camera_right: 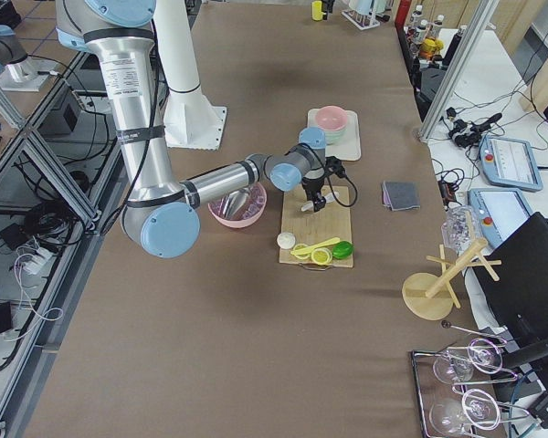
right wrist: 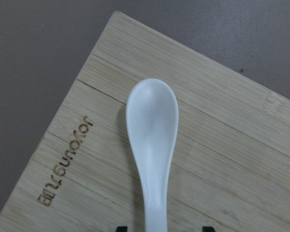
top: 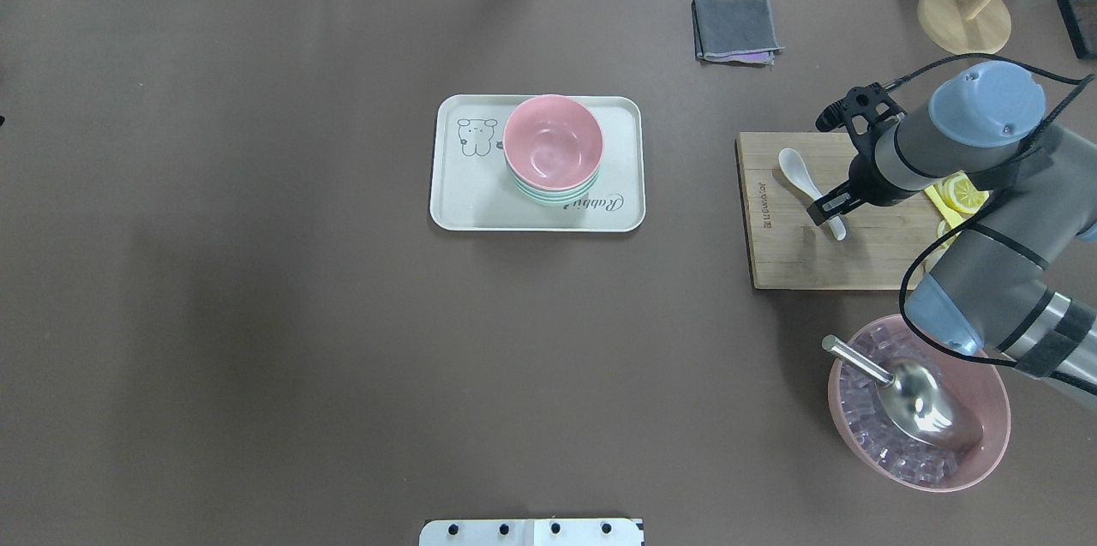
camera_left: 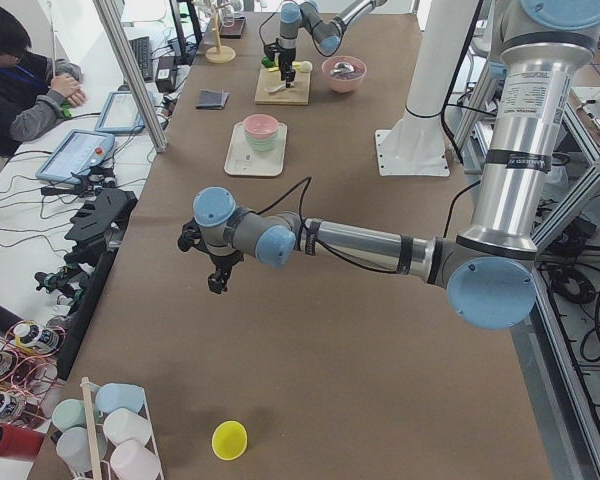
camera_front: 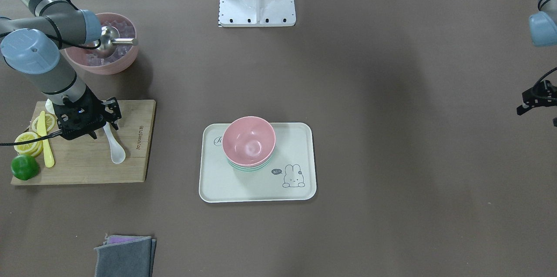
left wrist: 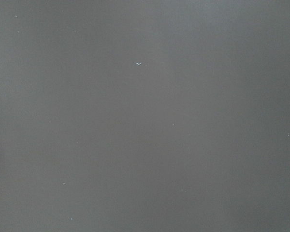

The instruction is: Stack pink bowl on green and place spoon

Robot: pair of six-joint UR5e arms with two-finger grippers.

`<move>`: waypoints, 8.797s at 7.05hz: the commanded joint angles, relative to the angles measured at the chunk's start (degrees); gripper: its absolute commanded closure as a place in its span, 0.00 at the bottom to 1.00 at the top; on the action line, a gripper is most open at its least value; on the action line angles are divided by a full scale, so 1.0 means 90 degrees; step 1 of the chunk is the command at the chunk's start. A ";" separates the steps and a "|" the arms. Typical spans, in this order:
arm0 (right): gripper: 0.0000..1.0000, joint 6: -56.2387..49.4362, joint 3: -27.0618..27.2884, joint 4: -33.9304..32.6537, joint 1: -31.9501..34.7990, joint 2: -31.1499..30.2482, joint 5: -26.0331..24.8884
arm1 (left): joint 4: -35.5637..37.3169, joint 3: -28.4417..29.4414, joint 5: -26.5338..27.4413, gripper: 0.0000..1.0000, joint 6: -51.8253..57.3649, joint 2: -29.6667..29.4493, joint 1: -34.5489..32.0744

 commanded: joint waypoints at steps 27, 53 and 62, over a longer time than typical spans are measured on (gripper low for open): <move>1.00 0.4141 -0.1520 -0.2930 -0.1357 0.4658 -0.0937 | -0.0029 0.0137 -0.0010 0.02 -0.0049 -0.0039 0.0036; 0.00 -0.3252 -0.0202 -0.3301 0.5050 -0.0919 0.1640 | 0.1865 -0.1338 -0.0528 0.02 0.2197 0.1875 -0.1839; 0.00 -0.3262 -0.0173 -0.3301 0.5050 -0.0987 0.1934 | 0.1865 -0.1338 -0.0489 0.02 0.2148 0.1875 -0.1839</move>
